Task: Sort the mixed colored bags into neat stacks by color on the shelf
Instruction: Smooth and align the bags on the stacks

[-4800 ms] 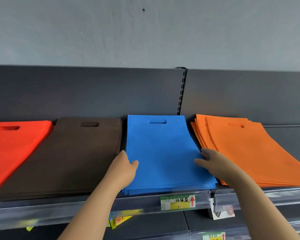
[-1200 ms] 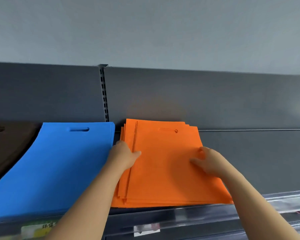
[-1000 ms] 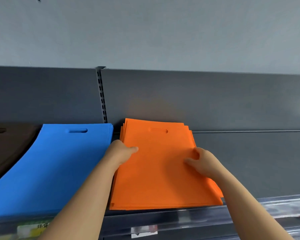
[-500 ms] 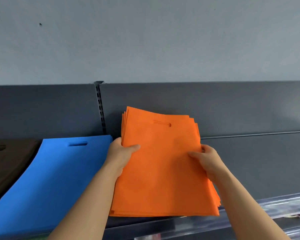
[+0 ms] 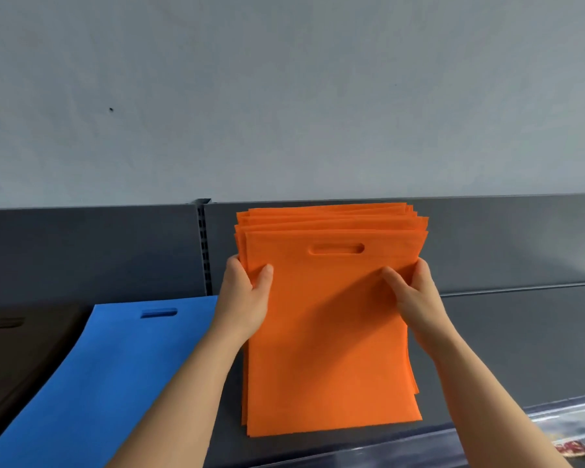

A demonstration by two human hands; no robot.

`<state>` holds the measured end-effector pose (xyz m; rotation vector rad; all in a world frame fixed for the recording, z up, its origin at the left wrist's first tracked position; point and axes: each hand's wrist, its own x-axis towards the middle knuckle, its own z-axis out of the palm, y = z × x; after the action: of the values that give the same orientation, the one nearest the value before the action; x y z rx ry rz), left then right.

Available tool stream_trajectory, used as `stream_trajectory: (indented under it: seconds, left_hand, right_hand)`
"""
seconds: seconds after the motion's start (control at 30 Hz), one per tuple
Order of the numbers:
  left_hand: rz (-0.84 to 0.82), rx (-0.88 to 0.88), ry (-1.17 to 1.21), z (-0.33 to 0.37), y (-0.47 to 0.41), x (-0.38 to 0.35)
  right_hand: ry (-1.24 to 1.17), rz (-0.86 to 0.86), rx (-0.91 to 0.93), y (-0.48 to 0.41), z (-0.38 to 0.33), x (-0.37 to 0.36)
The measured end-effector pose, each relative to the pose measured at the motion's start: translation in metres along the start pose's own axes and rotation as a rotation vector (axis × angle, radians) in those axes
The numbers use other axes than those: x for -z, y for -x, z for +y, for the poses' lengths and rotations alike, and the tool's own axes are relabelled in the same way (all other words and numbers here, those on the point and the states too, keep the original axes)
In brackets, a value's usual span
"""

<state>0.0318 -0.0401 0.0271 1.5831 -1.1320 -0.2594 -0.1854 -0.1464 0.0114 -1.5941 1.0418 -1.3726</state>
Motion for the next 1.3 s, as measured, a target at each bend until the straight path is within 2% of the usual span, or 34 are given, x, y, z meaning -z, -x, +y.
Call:
stream_trajectory:
  seconds: [0.13,0.27,0.4,0.47,0.57,0.73,0.87,1.07,1.3]
  left_hand:
    - [0.026,-0.041,-0.021,0.0,0.002,-0.006]
    - [0.134,-0.091,0.009,-0.001,0.003,-0.005]
    - [0.219,-0.075,0.17,0.003,-0.006,0.005]
    - [0.223,-0.053,0.204,0.004,-0.012,0.013]
    - [0.14,-0.012,0.164,0.003,-0.018,0.016]
    - [-0.208,0.306,0.067,-0.036,0.002,0.01]
    - [-0.351,0.434,-0.075,-0.074,0.033,0.001]
    - [-0.306,0.518,-0.161,-0.097,0.051,-0.008]
    - [-0.257,0.404,-0.288,-0.099,0.058,-0.007]
  right_hand:
    - [0.078,0.023,0.049,0.003,0.0,-0.003]
    - [0.115,0.061,0.11,0.004,-0.003,-0.004]
    - [-0.018,-0.151,-0.026,0.004,0.001,0.005]
    - [0.029,-0.273,-0.127,0.005,0.012,0.011]
    - [0.064,-0.28,-0.236,0.01,0.026,0.01]
    - [0.029,-0.245,-0.42,0.01,0.042,0.005]
    - [0.151,-0.263,-0.532,0.008,0.059,0.0]
    - [0.385,-0.294,-0.538,0.006,0.086,-0.024]
    - [0.643,-0.368,-0.354,0.02,0.084,-0.005]
